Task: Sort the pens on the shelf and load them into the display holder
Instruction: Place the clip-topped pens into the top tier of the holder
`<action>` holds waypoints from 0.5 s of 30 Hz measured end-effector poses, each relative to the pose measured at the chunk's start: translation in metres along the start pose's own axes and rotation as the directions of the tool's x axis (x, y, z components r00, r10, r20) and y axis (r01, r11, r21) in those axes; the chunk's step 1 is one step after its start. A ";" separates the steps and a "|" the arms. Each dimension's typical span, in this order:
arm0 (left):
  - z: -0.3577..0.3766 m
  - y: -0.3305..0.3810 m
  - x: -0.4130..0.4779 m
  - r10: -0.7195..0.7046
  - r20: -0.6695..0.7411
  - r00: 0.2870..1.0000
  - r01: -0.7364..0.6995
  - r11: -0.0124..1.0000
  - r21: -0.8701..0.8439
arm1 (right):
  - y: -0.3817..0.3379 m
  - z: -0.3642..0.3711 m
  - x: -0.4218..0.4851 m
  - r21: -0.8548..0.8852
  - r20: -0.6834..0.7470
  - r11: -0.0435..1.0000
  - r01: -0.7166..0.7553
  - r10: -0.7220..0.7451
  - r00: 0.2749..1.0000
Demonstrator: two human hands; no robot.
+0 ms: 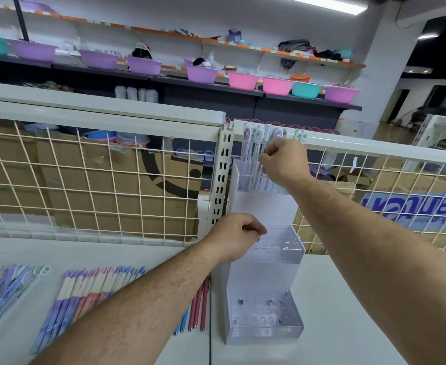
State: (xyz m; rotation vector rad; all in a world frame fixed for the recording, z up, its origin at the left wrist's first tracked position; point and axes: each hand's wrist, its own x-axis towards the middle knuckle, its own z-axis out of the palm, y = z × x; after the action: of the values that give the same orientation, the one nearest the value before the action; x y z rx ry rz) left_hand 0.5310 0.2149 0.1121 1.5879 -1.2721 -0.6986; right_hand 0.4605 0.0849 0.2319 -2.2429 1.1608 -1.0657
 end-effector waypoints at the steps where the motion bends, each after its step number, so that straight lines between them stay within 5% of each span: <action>1: 0.000 0.000 0.000 0.001 0.001 1.000 -0.001 1.000 0.001 | 0.001 0.000 0.000 -0.021 0.003 1.000 0.003 -0.003 1.000; 15: 0.001 0.011 -0.001 -0.016 -0.018 1.000 0.016 1.000 -0.010 | 0.029 -0.011 -0.049 -0.155 0.038 0.985 0.070 -0.065 0.997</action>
State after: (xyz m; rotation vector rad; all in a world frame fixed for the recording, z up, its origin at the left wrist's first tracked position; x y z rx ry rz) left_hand 0.5257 0.2154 0.1222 1.5948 -1.2424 -0.6986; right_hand 0.4194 0.1081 0.1984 -2.4265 1.2001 -0.9906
